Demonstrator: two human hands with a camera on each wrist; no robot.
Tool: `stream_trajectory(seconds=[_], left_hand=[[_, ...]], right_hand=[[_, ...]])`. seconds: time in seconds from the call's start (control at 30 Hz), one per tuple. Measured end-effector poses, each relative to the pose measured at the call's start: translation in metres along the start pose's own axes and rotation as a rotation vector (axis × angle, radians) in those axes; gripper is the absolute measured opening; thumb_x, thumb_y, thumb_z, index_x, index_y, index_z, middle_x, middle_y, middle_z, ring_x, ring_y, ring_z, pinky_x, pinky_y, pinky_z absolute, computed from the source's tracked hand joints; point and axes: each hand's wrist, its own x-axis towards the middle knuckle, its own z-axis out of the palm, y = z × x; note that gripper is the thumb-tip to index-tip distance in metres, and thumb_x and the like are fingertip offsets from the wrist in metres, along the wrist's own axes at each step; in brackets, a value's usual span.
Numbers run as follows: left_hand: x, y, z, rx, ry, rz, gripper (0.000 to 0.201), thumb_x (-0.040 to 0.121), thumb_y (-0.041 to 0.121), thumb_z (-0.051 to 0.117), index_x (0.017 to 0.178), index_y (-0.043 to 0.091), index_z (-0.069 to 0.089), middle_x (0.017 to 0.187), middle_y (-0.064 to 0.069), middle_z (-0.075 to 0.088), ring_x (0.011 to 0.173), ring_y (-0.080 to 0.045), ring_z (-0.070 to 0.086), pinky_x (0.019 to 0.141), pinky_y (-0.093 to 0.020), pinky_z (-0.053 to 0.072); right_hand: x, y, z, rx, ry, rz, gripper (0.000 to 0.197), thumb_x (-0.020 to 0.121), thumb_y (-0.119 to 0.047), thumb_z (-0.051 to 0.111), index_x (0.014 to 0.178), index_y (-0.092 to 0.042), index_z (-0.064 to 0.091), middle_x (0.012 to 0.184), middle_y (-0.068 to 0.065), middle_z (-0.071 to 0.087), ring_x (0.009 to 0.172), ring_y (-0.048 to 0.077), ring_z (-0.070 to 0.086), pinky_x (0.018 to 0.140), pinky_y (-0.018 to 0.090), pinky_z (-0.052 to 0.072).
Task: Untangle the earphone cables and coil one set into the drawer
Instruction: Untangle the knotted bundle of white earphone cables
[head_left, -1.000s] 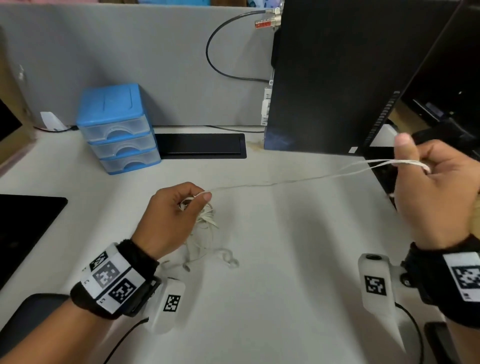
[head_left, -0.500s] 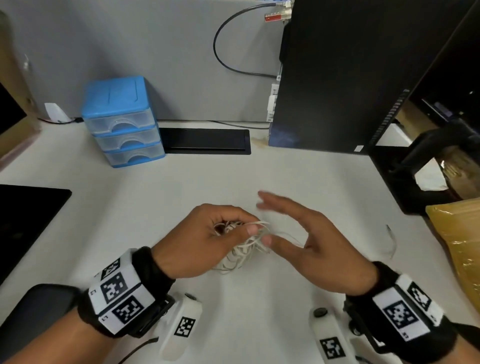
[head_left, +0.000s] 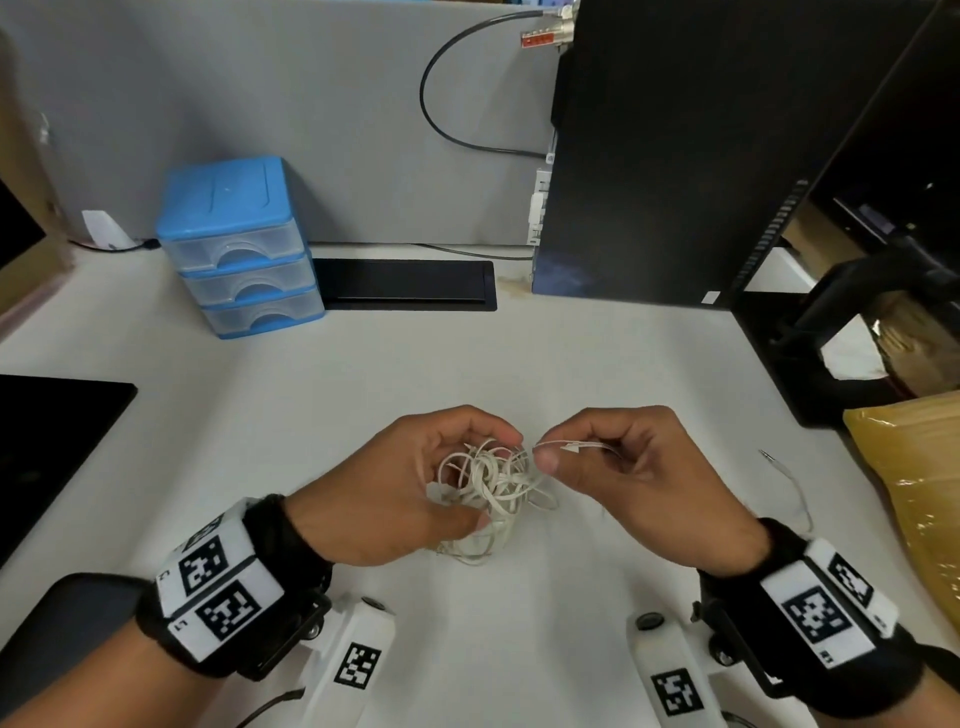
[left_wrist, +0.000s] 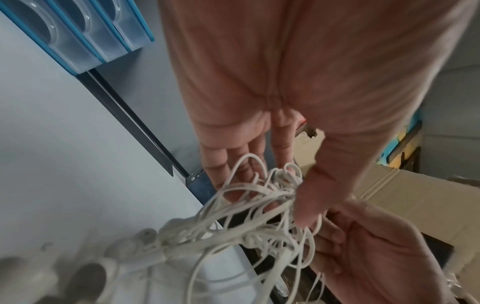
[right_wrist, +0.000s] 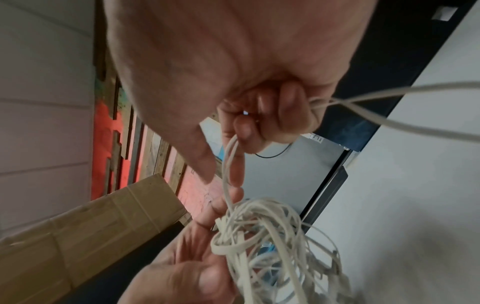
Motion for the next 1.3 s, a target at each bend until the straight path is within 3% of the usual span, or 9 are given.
stream_trajectory(seconds=[0.2,0.37,0.47,0.6,0.77,0.93,1.0,1.13,1.3], left_hand=[[0.001,-0.002,0.001,-0.015,0.035,0.032,0.039,0.083,-0.013,0.065,0.111,0.015,0.064,0.103,-0.005,0.071,0.094,-0.022,0.068,0.087,-0.031,0.054],[0.001,0.001,0.004,-0.014,0.049,0.060,0.033,0.084,-0.011,0.066,0.107,0.014,0.064,0.101,-0.004,0.072,0.093,-0.020,0.069,0.088,-0.032,0.054],[0.001,0.000,0.004,-0.037,0.048,0.060,0.034,0.084,-0.011,0.066,0.107,0.013,0.064,0.102,-0.004,0.072,0.094,-0.021,0.069,0.089,-0.035,0.055],[0.002,0.000,0.004,-0.076,0.053,0.056,0.031,0.084,-0.010,0.066,0.107,0.010,0.064,0.102,-0.008,0.072,0.093,-0.023,0.070,0.087,-0.032,0.055],[0.001,-0.001,0.005,-0.124,0.033,0.025,0.029,0.087,-0.006,0.065,0.109,0.012,0.066,0.104,-0.010,0.073,0.096,-0.028,0.070,0.088,-0.034,0.055],[0.001,0.000,0.006,-0.145,0.016,-0.010,0.027,0.091,-0.007,0.059,0.110,0.009,0.066,0.104,-0.009,0.074,0.097,-0.025,0.071,0.086,-0.030,0.055],[0.001,0.001,0.006,-0.148,0.018,-0.018,0.028,0.091,-0.009,0.058,0.110,0.009,0.066,0.104,-0.009,0.074,0.096,-0.025,0.071,0.086,-0.030,0.055],[0.002,0.001,0.005,-0.159,0.074,-0.049,0.027,0.087,-0.008,0.063,0.107,0.009,0.068,0.100,-0.011,0.074,0.089,-0.026,0.072,0.079,-0.030,0.057],[0.005,0.001,0.002,-0.272,0.190,-0.143,0.025,0.078,-0.012,0.070,0.097,0.003,0.071,0.096,-0.017,0.074,0.080,-0.025,0.071,0.069,-0.029,0.057]], right_hand=[[-0.001,0.002,0.001,0.033,-0.021,-0.010,0.011,0.085,-0.018,0.071,0.083,-0.009,0.077,0.053,0.015,0.053,0.039,0.005,0.026,0.040,0.017,0.025],[0.000,0.003,0.003,0.039,-0.031,-0.052,0.016,0.084,-0.027,0.069,0.085,-0.014,0.077,0.067,0.025,0.064,0.043,0.013,0.031,0.044,0.021,0.028],[0.000,0.004,0.004,0.023,-0.019,-0.087,0.011,0.087,-0.027,0.069,0.089,-0.018,0.075,0.073,0.036,0.057,0.049,0.031,0.032,0.049,0.025,0.032],[0.000,0.006,0.004,0.001,-0.014,-0.091,0.009,0.088,-0.022,0.068,0.084,-0.018,0.076,0.068,0.033,0.057,0.046,0.021,0.027,0.044,0.023,0.026],[-0.001,0.014,0.006,-0.028,-0.031,-0.037,0.010,0.090,-0.011,0.068,0.084,-0.010,0.076,0.044,-0.007,0.047,0.037,0.004,0.025,0.041,0.015,0.025],[-0.002,0.014,0.007,-0.048,-0.065,-0.022,0.010,0.090,-0.006,0.067,0.088,-0.002,0.075,0.044,-0.016,0.056,0.034,0.000,0.039,0.045,0.007,0.031],[-0.001,0.015,0.008,-0.046,-0.054,-0.025,0.009,0.089,-0.009,0.068,0.088,-0.007,0.077,0.059,-0.011,0.069,0.042,0.002,0.052,0.050,0.013,0.042],[0.000,0.017,0.013,-0.066,-0.029,-0.054,0.012,0.090,-0.031,0.067,0.093,-0.027,0.078,0.089,-0.004,0.076,0.079,0.048,0.063,0.076,0.061,0.053],[0.002,0.020,0.014,-0.054,0.021,-0.041,0.017,0.096,-0.013,0.061,0.096,-0.019,0.077,0.088,-0.006,0.075,0.084,0.017,0.069,0.080,0.037,0.056]])
